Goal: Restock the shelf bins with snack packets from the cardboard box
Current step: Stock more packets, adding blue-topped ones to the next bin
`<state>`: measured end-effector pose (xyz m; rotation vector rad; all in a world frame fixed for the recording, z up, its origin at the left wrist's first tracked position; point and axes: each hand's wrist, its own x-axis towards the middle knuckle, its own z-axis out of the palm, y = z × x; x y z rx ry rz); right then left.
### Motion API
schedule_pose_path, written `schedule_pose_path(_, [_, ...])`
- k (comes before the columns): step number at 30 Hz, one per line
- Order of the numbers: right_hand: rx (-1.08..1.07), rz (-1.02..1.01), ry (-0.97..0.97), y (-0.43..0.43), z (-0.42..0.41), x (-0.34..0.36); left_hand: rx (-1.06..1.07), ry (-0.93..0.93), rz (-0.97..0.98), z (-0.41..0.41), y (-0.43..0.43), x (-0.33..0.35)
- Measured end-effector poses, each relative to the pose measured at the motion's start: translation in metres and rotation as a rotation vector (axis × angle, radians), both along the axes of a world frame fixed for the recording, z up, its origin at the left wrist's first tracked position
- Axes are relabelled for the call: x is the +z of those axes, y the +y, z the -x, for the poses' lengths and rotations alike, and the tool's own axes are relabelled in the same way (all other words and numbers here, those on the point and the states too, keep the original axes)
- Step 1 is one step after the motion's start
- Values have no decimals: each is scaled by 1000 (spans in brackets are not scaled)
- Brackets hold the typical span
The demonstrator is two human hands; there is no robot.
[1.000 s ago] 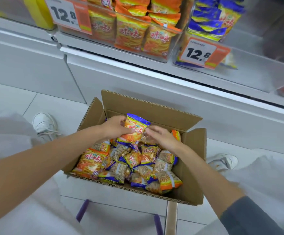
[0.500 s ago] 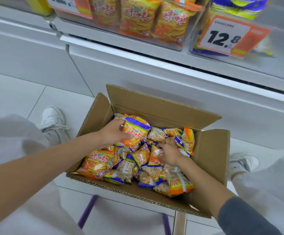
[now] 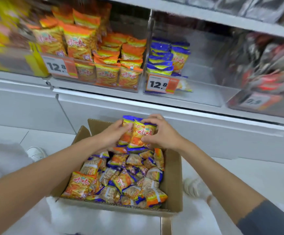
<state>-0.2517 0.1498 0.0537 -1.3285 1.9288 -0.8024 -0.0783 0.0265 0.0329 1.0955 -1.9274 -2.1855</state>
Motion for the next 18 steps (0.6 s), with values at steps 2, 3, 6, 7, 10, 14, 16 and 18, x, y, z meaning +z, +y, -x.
schedule_pose_path(2, [-12, 44, 27, 3, 6, 23, -26, 30, 49, 13, 7, 22])
schedule_pose_path(3, [-15, 59, 48, 5, 10, 34, -31, 63, 115, 21, 10, 29])
schedule_pose_path(6, [1, 75, 52, 10, 23, 68, -17, 164, 272, 42, 20, 59])
schedule_pose_path(7, [7, 68, 3, 11, 28, 79, -20, 179, 322, 49, 20, 70])
schedule_pose_path(10, [-15, 62, 4, 14, 52, 114, -119, 230, 397, 77, 14, 104])
schedule_pose_path(14, [-86, 149, -14, 19, 94, 156, -201, 276, 491, 131, 3, 146])
schedule_pose_path(16, [-159, 220, -41, 22, 122, 166, -149, 314, 549, 164, -9, 164])
schedule_pose_path(18, [-253, 294, -14, 24, 157, 168, -87, 299, 673, 195, -28, 176])
